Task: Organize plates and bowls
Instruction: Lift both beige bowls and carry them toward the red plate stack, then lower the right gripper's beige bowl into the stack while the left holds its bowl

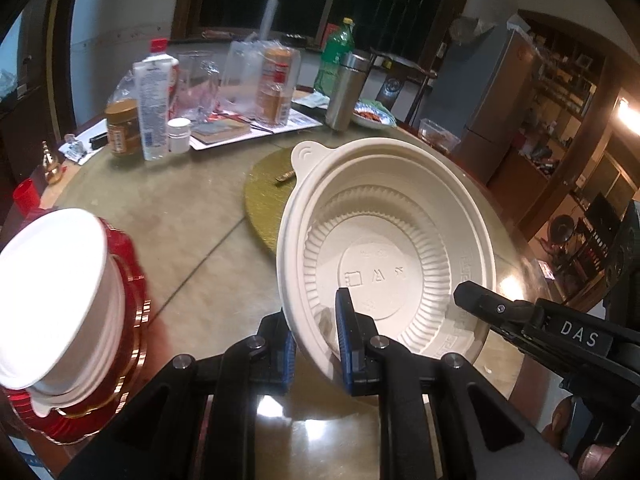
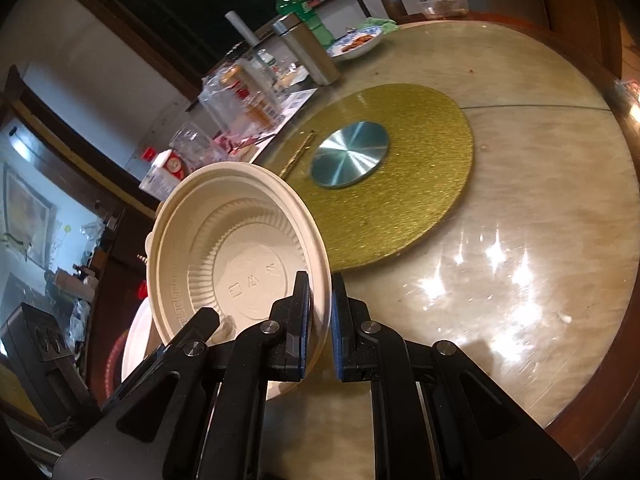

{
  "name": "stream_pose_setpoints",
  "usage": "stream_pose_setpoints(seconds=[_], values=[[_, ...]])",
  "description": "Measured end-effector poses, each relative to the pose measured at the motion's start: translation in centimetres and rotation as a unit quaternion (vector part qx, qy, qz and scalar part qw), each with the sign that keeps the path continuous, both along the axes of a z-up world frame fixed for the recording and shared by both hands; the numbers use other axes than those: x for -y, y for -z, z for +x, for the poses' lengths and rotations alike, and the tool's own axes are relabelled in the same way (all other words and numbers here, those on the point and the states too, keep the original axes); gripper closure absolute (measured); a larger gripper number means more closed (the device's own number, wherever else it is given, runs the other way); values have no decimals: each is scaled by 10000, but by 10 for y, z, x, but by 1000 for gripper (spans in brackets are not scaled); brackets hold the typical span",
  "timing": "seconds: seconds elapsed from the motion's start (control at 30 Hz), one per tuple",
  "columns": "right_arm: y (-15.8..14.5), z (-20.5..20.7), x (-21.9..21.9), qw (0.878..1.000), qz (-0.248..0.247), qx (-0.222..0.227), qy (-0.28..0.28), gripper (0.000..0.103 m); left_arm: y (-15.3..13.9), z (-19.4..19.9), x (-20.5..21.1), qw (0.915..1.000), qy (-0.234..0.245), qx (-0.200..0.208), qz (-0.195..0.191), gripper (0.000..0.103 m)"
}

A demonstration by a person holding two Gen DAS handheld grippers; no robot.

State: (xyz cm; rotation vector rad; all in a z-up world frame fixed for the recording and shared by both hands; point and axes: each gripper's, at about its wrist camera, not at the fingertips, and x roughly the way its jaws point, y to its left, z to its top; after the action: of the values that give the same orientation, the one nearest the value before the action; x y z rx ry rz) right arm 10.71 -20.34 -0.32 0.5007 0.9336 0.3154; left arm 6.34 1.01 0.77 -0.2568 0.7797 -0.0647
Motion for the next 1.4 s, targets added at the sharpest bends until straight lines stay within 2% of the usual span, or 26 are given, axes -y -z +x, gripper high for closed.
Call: stream_pose_setpoints(seconds=[0.2, 0.77, 1.0, 1.4], values=[[-8, -8, -22, 9997, -99, 107, -183, 94, -3, -10, -20, 9999, -121, 73, -72, 87], [-31, -9, -85, 9957, 12, 388, -839, 94, -25, -40, -73, 9961, -762, 450, 18, 87], [-33, -7, -120, 9920, 88, 422, -1183, 94, -28, -52, -99, 9928, -1108, 447, 93, 87], [-24, -8, -191, 9817, 131, 299, -1877, 94, -22, -70, -149, 9825, -1819, 268, 308, 86]])
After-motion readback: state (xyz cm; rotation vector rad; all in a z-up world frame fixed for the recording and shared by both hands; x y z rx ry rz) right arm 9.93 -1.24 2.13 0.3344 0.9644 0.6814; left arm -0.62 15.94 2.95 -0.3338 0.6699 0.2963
